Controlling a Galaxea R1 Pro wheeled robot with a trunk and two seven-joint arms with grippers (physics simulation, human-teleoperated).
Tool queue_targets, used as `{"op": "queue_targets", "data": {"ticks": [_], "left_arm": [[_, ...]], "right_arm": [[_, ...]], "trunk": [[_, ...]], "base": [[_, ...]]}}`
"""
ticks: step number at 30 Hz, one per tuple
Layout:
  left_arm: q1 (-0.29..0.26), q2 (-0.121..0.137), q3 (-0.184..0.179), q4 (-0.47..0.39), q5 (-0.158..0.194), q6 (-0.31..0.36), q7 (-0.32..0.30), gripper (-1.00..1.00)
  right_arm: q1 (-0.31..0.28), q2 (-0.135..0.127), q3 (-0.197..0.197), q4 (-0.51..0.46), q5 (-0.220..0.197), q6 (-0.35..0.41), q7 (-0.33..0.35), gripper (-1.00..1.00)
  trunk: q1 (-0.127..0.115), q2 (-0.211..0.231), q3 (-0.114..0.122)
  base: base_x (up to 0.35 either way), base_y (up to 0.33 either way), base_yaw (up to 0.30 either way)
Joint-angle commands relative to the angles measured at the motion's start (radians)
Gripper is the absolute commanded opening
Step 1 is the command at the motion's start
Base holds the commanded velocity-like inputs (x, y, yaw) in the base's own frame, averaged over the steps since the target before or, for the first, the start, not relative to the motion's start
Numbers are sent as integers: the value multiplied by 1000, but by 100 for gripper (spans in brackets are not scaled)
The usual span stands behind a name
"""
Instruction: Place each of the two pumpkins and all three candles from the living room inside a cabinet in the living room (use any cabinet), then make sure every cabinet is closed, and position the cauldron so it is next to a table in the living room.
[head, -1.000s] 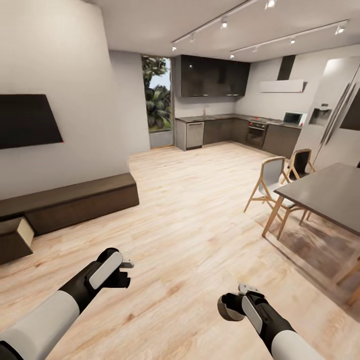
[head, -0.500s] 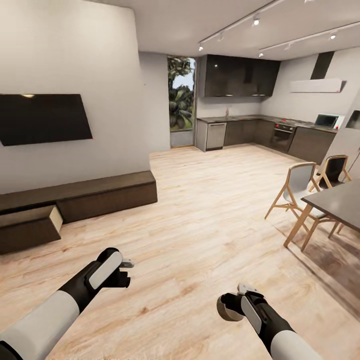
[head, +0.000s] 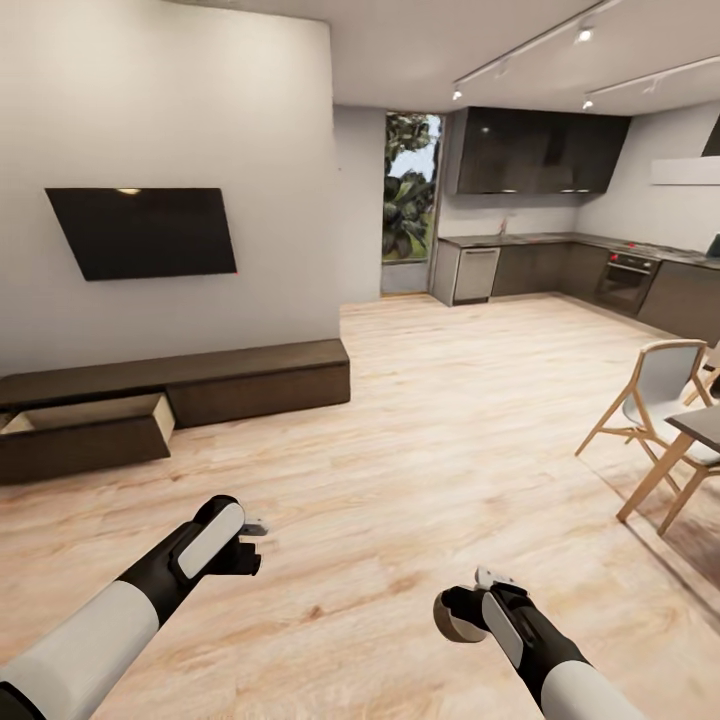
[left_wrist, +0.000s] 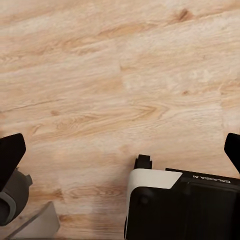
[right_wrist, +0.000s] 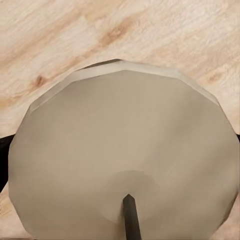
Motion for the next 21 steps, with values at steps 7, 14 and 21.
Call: {"op": "queue_targets", "data": {"ticks": [7,14,21], "left_arm": [[-2,0,-5,-2,10,1,10,100],[-2,0,-5,-2,10,0,10,100],[-2,0,-5,-2,10,0,10,100]], "right_arm": [[-1,0,2,-2,-14,3,-10,-100],[-1,1,2,-2,-14,3,-10,-100],[-1,2,2,-2,-14,3,-10,-100]], "trunk": [[1,-2,-2],[1,-2,-2],[1,-2,-2]], "base": [[0,0,279],[5,0,279],[148,0,279]]}}
